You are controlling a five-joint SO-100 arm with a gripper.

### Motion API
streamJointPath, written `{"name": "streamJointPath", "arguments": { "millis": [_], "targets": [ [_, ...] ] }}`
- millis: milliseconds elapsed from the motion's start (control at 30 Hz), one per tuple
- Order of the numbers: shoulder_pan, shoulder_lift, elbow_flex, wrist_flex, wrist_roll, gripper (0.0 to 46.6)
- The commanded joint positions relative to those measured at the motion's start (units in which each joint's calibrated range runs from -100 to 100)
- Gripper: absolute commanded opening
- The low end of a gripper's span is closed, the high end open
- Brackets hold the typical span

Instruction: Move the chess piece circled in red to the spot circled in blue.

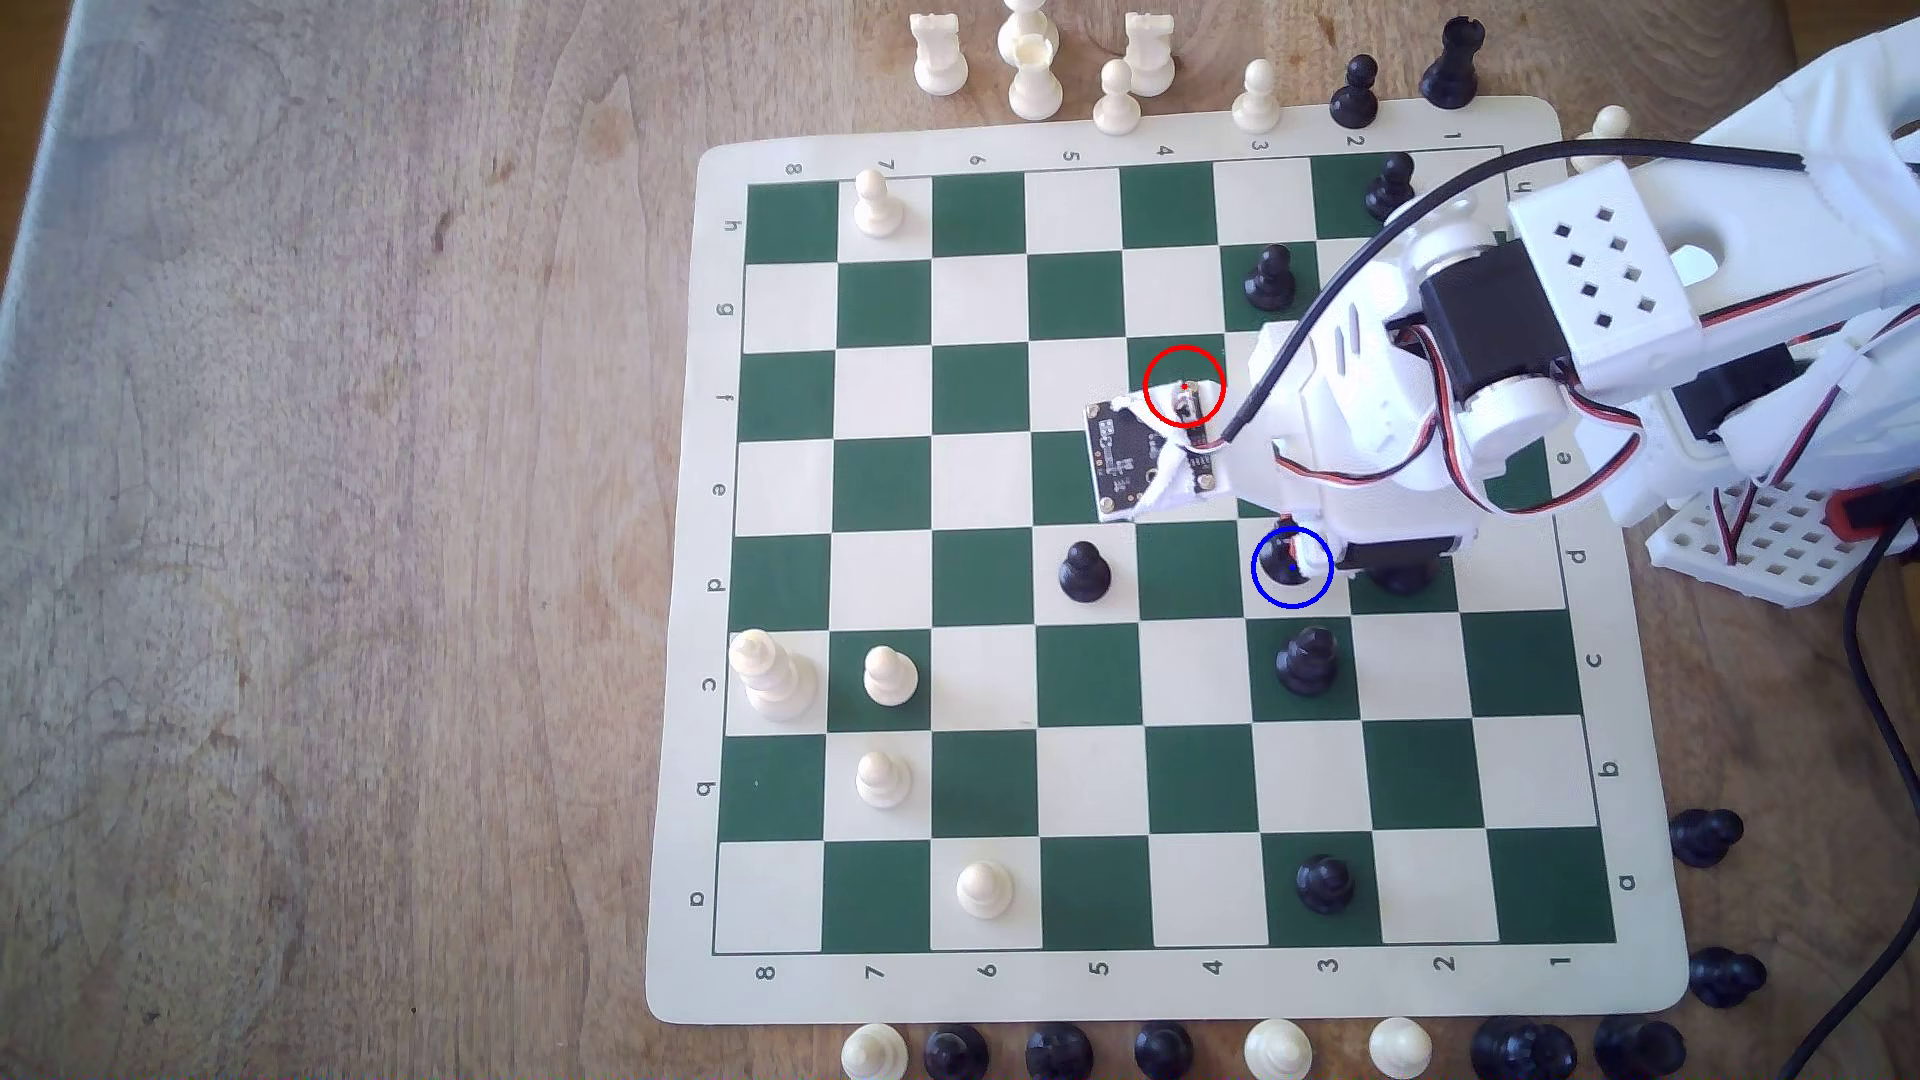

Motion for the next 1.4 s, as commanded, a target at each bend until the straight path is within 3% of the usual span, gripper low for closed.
{"name": "streamJointPath", "arguments": {
  "millis": [0, 700, 867, 967, 1367],
  "targets": [
    [-0.35, -0.83, 0.40, -2.49, -0.29, 0.3],
    [-0.97, 3.42, 4.02, -5.11, -0.49, 0.5],
    [-0.66, 3.76, 4.39, -5.27, -0.15, 8.8],
    [-0.50, 3.25, 4.39, -5.19, 0.05, 10.4],
    [1.14, -0.32, -2.41, 2.51, 0.34, 10.8]
  ]
}}
